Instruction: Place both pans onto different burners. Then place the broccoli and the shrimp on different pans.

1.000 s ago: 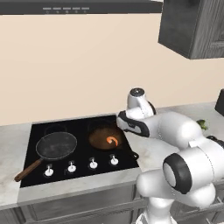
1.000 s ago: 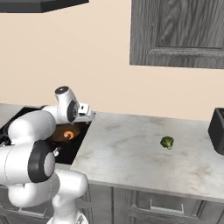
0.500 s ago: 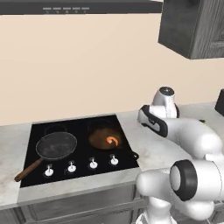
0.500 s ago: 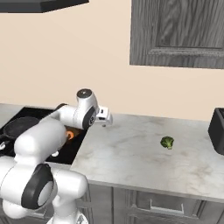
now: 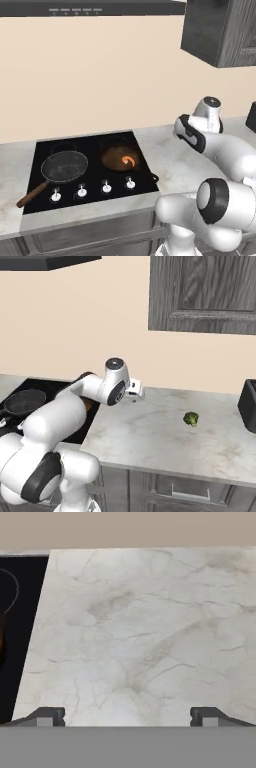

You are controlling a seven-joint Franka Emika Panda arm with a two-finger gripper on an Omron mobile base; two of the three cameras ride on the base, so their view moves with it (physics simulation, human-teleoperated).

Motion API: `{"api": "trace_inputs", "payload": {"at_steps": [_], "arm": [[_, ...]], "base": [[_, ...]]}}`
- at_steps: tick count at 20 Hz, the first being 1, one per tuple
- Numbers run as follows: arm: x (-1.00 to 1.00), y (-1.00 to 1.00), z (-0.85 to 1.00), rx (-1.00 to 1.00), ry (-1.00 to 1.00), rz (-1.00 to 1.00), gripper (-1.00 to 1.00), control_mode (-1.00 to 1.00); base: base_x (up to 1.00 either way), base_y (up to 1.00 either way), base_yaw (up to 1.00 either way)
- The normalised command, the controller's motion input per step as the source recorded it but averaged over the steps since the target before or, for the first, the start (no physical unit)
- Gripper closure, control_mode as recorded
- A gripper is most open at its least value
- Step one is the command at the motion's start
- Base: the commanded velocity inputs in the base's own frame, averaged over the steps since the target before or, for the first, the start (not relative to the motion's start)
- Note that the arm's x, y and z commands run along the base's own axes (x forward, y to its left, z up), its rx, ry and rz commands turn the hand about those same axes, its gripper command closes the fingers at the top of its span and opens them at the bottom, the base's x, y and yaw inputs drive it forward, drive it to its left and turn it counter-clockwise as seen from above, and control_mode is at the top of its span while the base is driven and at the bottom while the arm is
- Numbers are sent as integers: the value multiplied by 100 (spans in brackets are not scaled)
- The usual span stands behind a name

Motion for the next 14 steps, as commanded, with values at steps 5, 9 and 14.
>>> {"api": "trace_inputs", "payload": {"at_steps": [5,9,14], "arm": [[0,-45,24,0,0,-21,-100,-100],[0,-63,12,0,0,-23,-100,-100],[0,-72,4,0,0,-22,-100,-100]], "base": [[0,0,0],[0,0,0],[0,0,0]]}}
